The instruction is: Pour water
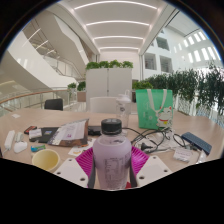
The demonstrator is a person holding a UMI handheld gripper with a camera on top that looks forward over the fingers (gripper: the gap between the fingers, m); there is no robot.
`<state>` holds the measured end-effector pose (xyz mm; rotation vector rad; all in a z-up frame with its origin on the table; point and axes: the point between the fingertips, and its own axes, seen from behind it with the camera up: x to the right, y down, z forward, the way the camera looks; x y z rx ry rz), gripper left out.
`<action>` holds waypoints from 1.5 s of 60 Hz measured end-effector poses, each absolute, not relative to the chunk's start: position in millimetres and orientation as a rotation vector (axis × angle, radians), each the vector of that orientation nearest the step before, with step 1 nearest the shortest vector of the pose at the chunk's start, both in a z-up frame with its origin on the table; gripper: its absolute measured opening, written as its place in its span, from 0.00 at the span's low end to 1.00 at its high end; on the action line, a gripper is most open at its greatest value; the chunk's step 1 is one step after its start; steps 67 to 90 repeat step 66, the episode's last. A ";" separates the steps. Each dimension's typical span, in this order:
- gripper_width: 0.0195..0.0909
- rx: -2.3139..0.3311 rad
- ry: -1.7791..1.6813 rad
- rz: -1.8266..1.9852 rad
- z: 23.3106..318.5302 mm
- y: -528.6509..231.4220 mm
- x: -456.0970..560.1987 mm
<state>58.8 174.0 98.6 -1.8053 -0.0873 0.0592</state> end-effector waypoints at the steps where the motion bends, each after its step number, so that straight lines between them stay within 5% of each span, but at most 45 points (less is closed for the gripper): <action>1: 0.40 -1.807 -0.092 0.072 95.7 172.1 58.9; 5: 0.41 -1.834 -0.100 0.069 75.7 165.5 66.0; 20: 0.50 -1.801 -0.061 0.125 76.0 164.9 67.2; 30: 0.90 -2.053 -0.091 0.171 53.3 130.9 60.2; 66: 0.89 -2.032 0.039 -0.042 235.1 -140.6 -45.4; 90: 0.89 -2.032 0.039 -0.042 235.1 -140.6 -45.4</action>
